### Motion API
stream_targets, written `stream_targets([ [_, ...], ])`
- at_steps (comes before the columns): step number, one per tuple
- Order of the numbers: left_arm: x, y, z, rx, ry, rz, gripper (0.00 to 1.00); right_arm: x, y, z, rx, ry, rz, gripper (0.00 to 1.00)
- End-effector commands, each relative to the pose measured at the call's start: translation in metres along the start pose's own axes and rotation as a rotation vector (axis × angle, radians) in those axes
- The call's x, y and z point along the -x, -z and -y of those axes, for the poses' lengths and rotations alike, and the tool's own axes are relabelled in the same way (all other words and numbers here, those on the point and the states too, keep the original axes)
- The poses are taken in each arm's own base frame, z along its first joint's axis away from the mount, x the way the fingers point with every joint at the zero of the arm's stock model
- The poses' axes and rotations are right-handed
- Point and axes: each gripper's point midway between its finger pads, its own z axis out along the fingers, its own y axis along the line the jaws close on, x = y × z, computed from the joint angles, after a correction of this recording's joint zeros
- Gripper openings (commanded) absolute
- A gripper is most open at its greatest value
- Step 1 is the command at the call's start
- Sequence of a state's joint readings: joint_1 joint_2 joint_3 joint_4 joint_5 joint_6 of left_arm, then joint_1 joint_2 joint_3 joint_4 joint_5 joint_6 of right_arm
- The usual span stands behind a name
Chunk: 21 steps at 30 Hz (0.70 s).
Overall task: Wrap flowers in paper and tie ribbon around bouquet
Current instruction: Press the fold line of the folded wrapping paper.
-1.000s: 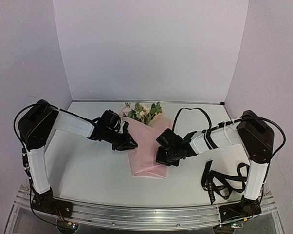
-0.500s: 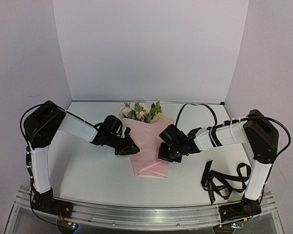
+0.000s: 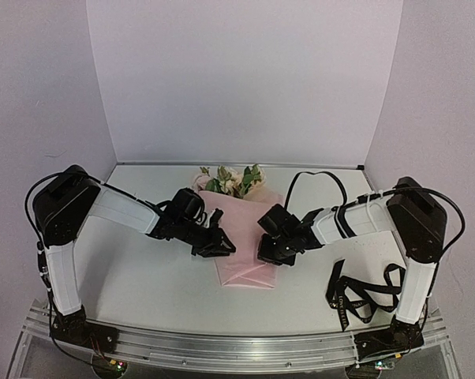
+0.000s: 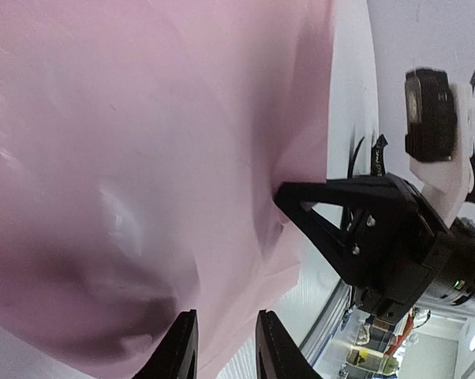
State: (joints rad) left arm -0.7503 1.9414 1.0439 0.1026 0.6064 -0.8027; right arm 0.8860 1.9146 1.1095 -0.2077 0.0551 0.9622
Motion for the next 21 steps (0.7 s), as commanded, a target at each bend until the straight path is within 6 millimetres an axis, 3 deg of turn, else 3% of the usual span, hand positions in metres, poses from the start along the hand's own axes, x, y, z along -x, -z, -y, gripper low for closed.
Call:
stream_targets([
  [1, -0.034, -0.008, 0.005, -0.023, -0.034, -0.094, 0.22, -0.002, -0.002, 0.01, -0.036, -0.008, -0.001, 0.0],
  [8, -0.062, -0.022, -0.036, 0.068, 0.039, -0.166, 0.18, 0.002, 0.006, 0.007, -0.019, -0.009, 0.013, 0.01],
  [11, -0.071, -0.02, -0.05, 0.112, 0.064, -0.182, 0.17, 0.004, 0.015, 0.004, 0.002, -0.003, 0.015, 0.08],
  [15, -0.075, -0.017, -0.053, 0.126, 0.064, -0.189, 0.17, 0.008, 0.04, -0.007, 0.057, 0.026, 0.019, 0.3],
  [18, -0.077, -0.013, -0.053, 0.131, 0.058, -0.192, 0.17, 0.007, 0.058, -0.02, 0.108, 0.048, 0.015, 0.32],
  [21, -0.08, -0.01, -0.054, 0.139, 0.056, -0.196, 0.17, 0.0, 0.063, -0.039, 0.164, 0.053, -0.019, 0.27],
])
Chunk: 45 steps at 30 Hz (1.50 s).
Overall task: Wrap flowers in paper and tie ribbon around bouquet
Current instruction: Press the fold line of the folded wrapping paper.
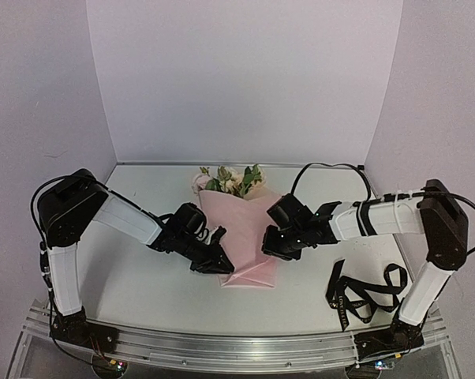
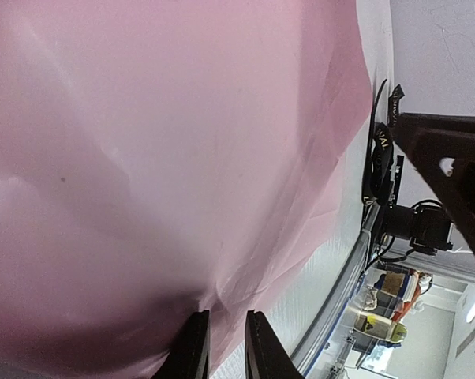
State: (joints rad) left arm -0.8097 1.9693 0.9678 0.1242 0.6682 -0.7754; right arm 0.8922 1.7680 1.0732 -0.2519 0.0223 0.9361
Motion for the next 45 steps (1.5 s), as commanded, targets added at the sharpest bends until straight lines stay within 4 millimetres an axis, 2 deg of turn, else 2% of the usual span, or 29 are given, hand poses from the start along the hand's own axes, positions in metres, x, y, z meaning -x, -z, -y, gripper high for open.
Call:
stream_targets([
  [1, -0.031, 0.004, -0.043, 0.143, 0.085, -0.067, 0.17, -0.005, 0.017, -0.041, 0.118, 0.031, -0.036, 0.24],
  [4, -0.032, 0.005, -0.041, 0.14, 0.083, -0.07, 0.17, -0.017, -0.003, -0.06, 0.162, 0.016, -0.097, 0.15],
  [7, -0.03, 0.007, -0.037, 0.137, 0.076, -0.065, 0.18, -0.022, -0.025, -0.067, 0.186, -0.02, -0.12, 0.08],
  [11, -0.03, 0.01, -0.03, 0.116, 0.065, -0.065, 0.18, -0.034, -0.054, -0.058, 0.175, -0.065, -0.143, 0.01],
  [15, -0.035, 0.015, -0.014, 0.05, 0.043, -0.086, 0.18, -0.046, -0.072, -0.041, 0.136, -0.105, -0.155, 0.0],
  [18, -0.039, 0.017, -0.005, -0.007, 0.032, -0.094, 0.19, -0.048, -0.071, -0.027, 0.104, -0.114, -0.141, 0.0],
  [21, -0.049, 0.016, -0.013, -0.007, 0.068, -0.112, 0.18, -0.05, -0.069, -0.019, 0.087, -0.104, -0.135, 0.0],
  [24, -0.05, 0.014, -0.023, -0.002, 0.115, -0.103, 0.18, -0.052, -0.067, -0.016, 0.084, -0.085, -0.133, 0.0],
  [27, -0.042, 0.016, -0.031, -0.004, 0.169, -0.07, 0.18, -0.05, -0.062, -0.025, 0.112, -0.046, -0.132, 0.0],
  [32, -0.042, 0.013, -0.041, 0.015, 0.202, -0.073, 0.18, -0.047, -0.042, -0.065, 0.204, 0.055, -0.138, 0.03],
  [35, -0.044, 0.013, -0.043, 0.017, 0.212, -0.075, 0.18, -0.05, -0.04, -0.08, 0.232, 0.077, -0.156, 0.04],
  [41, -0.044, 0.013, -0.044, 0.023, 0.221, -0.07, 0.17, -0.077, -0.048, -0.083, 0.248, 0.064, -0.215, 0.04],
  [45, -0.042, 0.015, -0.043, 0.02, 0.227, -0.056, 0.18, -0.094, -0.061, -0.069, 0.216, 0.033, -0.26, 0.03],
])
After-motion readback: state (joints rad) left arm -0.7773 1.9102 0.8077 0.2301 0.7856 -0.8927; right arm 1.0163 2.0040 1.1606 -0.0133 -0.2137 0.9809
